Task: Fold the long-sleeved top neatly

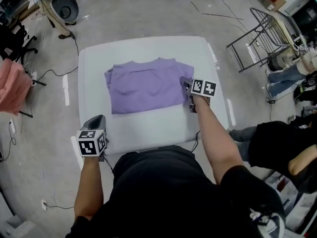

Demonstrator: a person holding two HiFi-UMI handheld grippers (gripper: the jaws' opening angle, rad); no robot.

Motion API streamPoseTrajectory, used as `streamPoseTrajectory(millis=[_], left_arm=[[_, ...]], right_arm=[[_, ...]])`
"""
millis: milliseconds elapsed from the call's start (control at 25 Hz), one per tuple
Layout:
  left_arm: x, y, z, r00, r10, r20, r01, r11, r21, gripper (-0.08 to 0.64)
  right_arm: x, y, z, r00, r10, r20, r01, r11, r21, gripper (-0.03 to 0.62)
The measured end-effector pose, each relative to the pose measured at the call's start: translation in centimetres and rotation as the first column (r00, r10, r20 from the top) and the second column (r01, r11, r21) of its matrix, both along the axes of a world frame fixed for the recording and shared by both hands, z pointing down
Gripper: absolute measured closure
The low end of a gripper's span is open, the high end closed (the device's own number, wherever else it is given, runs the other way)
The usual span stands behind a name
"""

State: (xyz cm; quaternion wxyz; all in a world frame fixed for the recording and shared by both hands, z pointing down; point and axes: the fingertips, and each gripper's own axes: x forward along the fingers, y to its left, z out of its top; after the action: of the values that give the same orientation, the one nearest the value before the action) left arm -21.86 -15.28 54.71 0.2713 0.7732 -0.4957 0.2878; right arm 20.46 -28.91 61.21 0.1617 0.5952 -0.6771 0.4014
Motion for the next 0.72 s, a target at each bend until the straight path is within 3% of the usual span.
streamPoseTrajectory(millis=[120,280,520,720], left_arm=[[0.0,0.6,0.5,1.0,-0.012,-0.004,0.012,1.0,-0.024,0.551],[-0.3,1.1,0.9,0.999,-0.046,-0.029,0.045,0.998,-0.047,0.551],[-0.3,1.0,1.0,0.998,-0.06,-0.026,0.059,0.997,-0.052,0.551],[-0.5,1.0,1.1,0.998,-0.058,-0.03,0.056,0.997,-0.052,0.551]], right_arm=[[-0.3,-0.4,1.7,1.0,-0.025,0.005,0.026,0.999,-0.046,0.259],[-0.7,-0.8,2.3,0.997,-0.051,-0.058,0.048,0.997,-0.058,0.295],[-0.7,-0.9,2.6,0.983,-0.079,-0.164,0.068,0.995,-0.072,0.427],[-1.6,-1.4,2.9,0.991,-0.107,-0.083,0.103,0.993,-0.059,0.514]])
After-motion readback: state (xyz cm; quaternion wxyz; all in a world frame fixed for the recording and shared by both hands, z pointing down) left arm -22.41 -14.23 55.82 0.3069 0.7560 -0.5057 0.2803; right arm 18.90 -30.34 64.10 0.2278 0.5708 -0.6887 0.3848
